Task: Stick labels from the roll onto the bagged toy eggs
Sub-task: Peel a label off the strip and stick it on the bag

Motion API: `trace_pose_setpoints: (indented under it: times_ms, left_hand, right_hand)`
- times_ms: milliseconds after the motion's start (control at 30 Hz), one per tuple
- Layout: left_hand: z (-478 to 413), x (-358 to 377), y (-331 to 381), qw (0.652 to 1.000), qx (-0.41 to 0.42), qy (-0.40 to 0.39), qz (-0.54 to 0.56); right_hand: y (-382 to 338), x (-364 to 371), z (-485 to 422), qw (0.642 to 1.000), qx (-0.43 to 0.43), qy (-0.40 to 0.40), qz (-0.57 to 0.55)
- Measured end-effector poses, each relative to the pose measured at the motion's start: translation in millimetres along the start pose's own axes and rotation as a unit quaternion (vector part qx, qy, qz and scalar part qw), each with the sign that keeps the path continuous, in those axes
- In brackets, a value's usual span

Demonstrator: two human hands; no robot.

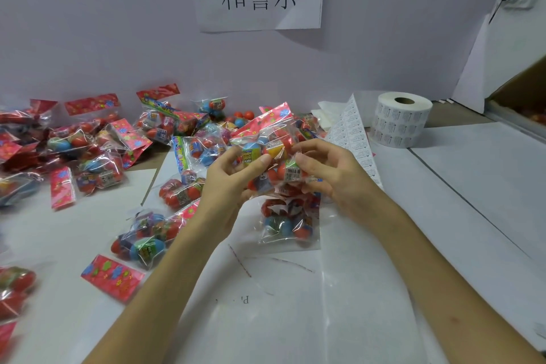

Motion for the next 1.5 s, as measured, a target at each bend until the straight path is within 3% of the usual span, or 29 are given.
trace_pose_setpoints:
  times_ms: [467, 567, 700, 967, 1233, 1500]
  left_hand:
    - [-2, 3, -6, 0.998, 0.027, -0.044, -0.036]
    - [5, 9, -6, 0.993, 0.051, -0.063, -0.087]
    - [11, 17, -8, 0.982, 0.064, -0.095, -0.153]
    - [10, 14, -6, 0.986, 0.048, -0.055, -0.149]
    - [7, 7, -2, 0.995, 0.029, 0.002, -0.092]
    - [9, 10, -3, 0.996, 0.019, -0.003, -0.093]
  right_hand:
    - [5, 4, -3, 0.999, -0.027, -0.005, 0.018]
    - [4, 5, -2, 0.999, -0.027, 0.011, -0.022]
    - [9, 2, -1, 0.999, -0.026, 0.04, 0.005]
    - [7, 1, 0, 0.993, -0.046, 0.061, 0.089]
    - [4, -1, 0, 0.994, -0.042, 0.044, 0.09]
    - [3, 0, 1, 0.996, -0.045, 0.048, 0.053]
Point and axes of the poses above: each hand's wrist, its own z-axis away from the middle knuckle, its own x-axis out of the palm, y = z × x, the point moved 3 cm from there along -z, towards the middle knuckle, and after that the axes turned 7 degrees about y, right-handed, at the moved point
